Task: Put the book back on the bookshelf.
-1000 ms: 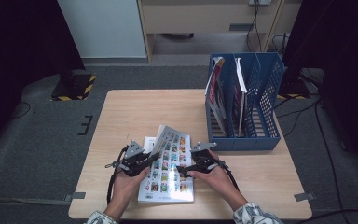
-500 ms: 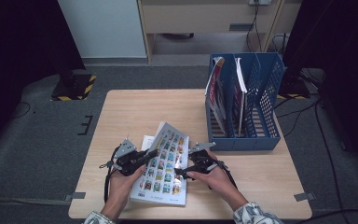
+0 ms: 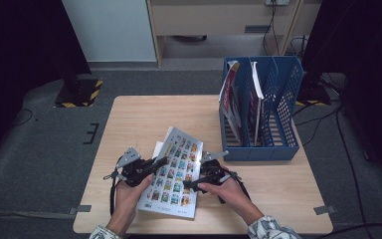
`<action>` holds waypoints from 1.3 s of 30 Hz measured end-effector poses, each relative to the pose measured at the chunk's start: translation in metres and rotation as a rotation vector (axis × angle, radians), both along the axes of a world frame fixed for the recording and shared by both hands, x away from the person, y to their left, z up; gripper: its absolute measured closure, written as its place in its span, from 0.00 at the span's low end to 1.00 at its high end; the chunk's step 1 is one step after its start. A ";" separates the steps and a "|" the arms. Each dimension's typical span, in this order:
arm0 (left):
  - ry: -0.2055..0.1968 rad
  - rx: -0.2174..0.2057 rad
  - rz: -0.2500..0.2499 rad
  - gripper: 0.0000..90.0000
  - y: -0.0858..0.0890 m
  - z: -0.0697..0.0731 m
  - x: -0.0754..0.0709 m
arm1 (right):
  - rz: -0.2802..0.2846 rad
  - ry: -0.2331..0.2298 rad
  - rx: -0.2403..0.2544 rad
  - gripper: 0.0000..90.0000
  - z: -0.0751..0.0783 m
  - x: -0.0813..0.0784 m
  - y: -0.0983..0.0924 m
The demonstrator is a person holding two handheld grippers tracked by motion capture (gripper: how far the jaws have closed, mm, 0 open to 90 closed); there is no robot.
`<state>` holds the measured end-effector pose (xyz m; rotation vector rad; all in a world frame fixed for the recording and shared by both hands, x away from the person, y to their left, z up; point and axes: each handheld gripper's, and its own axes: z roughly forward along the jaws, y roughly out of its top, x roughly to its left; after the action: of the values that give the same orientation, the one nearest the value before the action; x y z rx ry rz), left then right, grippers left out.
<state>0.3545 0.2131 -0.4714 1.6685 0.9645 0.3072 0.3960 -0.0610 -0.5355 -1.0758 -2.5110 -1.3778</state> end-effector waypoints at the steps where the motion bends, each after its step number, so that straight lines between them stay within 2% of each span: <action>1: 0.009 0.009 0.010 0.90 0.001 -0.002 0.001 | 0.002 -0.002 -0.001 0.09 0.000 0.000 0.000; 4: 0.041 0.081 0.039 0.89 0.001 -0.011 0.006 | -0.010 -0.017 -0.008 0.10 -0.001 -0.001 0.000; 6: 0.071 0.090 0.053 0.88 0.003 -0.018 0.011 | -0.014 -0.032 -0.010 0.10 -0.001 -0.002 0.001; 8: 0.094 0.135 0.090 0.84 0.005 -0.025 0.016 | -0.021 -0.041 -0.008 0.10 -0.002 -0.003 0.001; 10: 0.127 0.162 0.108 0.69 0.006 -0.030 0.020 | -0.022 -0.048 -0.008 0.10 -0.003 -0.004 0.002; 11: 0.132 0.180 0.134 0.62 0.008 -0.033 0.022 | -0.023 -0.053 -0.010 0.10 -0.003 -0.004 0.002; 13: 0.121 0.228 0.200 0.47 0.013 -0.036 0.024 | -0.024 -0.060 -0.010 0.10 -0.003 -0.004 0.002; 14: 0.109 0.226 0.210 0.43 0.016 -0.037 0.025 | -0.025 -0.063 -0.011 0.10 -0.003 -0.004 0.002; 16: 0.100 0.255 0.214 0.41 0.020 -0.035 0.024 | -0.024 -0.065 -0.015 0.10 -0.003 -0.004 0.003; 18: 0.101 0.329 0.208 0.40 0.020 -0.036 0.022 | -0.024 -0.068 -0.013 0.10 -0.003 -0.004 0.002; 21: 0.126 0.341 0.171 0.38 0.019 -0.042 0.022 | -0.027 -0.065 -0.011 0.10 -0.003 -0.005 0.002; 23: 0.139 0.385 0.166 0.36 0.015 -0.047 0.022 | -0.034 -0.060 -0.002 0.10 -0.003 -0.004 0.003; 24: 0.147 0.393 0.160 0.36 0.014 -0.049 0.023 | -0.032 -0.057 -0.001 0.09 -0.004 -0.004 0.002; 26: 0.148 0.375 0.163 0.34 0.013 -0.051 0.023 | -0.035 -0.048 0.003 0.08 -0.003 -0.004 0.003; 30: 0.139 0.366 0.150 0.39 0.011 -0.052 0.022 | -0.033 -0.026 0.015 0.05 -0.003 -0.003 0.003; 35: 0.179 0.314 0.152 0.39 0.014 -0.055 0.024 | -0.031 0.003 0.043 0.05 -0.003 0.002 0.005; 39: 0.173 0.319 0.160 0.38 0.012 -0.055 0.023 | -0.014 -0.002 0.046 0.07 -0.004 0.006 0.013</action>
<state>0.3772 0.2254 -0.5263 1.9339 1.2318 0.4475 0.4017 -0.0483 -0.5393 -1.0860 -2.4648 -1.4339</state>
